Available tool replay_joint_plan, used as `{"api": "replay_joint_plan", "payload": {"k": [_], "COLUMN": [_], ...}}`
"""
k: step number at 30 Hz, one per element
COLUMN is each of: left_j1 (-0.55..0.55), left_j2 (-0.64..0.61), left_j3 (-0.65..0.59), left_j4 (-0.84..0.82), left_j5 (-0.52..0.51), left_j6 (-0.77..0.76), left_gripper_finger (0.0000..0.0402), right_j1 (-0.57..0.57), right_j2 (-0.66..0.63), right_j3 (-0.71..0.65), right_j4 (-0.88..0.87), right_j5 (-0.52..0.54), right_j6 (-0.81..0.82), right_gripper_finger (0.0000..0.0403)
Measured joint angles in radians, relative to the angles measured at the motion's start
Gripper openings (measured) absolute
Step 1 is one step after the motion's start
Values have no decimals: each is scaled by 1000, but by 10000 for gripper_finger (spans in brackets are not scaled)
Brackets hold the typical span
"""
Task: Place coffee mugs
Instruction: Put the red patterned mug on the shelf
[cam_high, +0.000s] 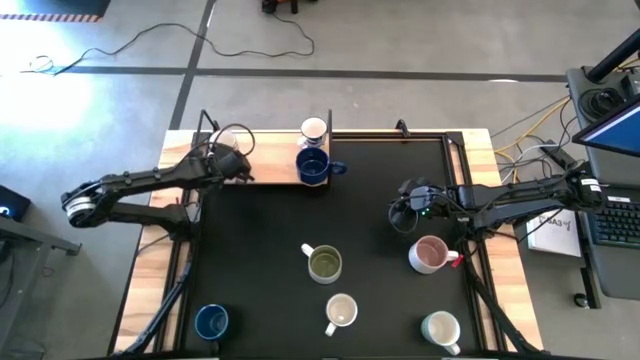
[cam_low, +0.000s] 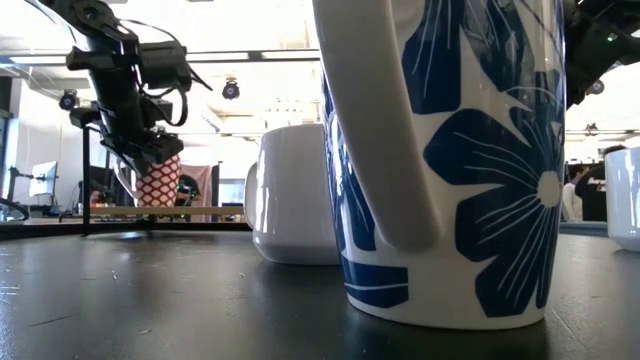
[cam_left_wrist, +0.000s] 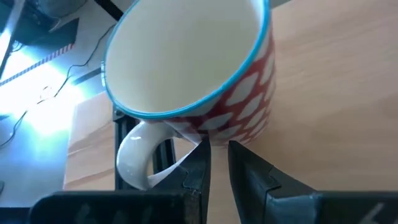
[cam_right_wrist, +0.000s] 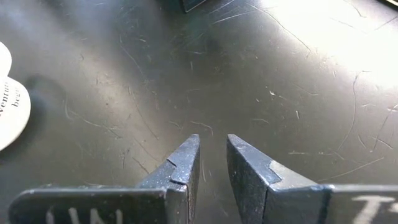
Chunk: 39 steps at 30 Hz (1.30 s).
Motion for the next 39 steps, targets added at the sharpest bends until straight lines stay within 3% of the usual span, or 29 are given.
{"api": "replay_joint_plan", "payload": {"k": [20, 27, 39], "left_j1": [105, 92, 8], "left_j2": [0, 0, 9], "left_j3": [-1, 0, 58], "left_j4": [75, 74, 113], "left_j5": [-12, 70, 114], "left_j6": [81, 75, 77], "left_gripper_finger": [39, 39, 39], "right_j1": [0, 0, 0], "right_j2": [0, 0, 0], "right_j3": [0, 0, 0], "right_j4": [0, -1, -1], "right_j5": [0, 0, 0], "right_j6": [6, 6, 2], "right_gripper_finger": [68, 68, 68]}}
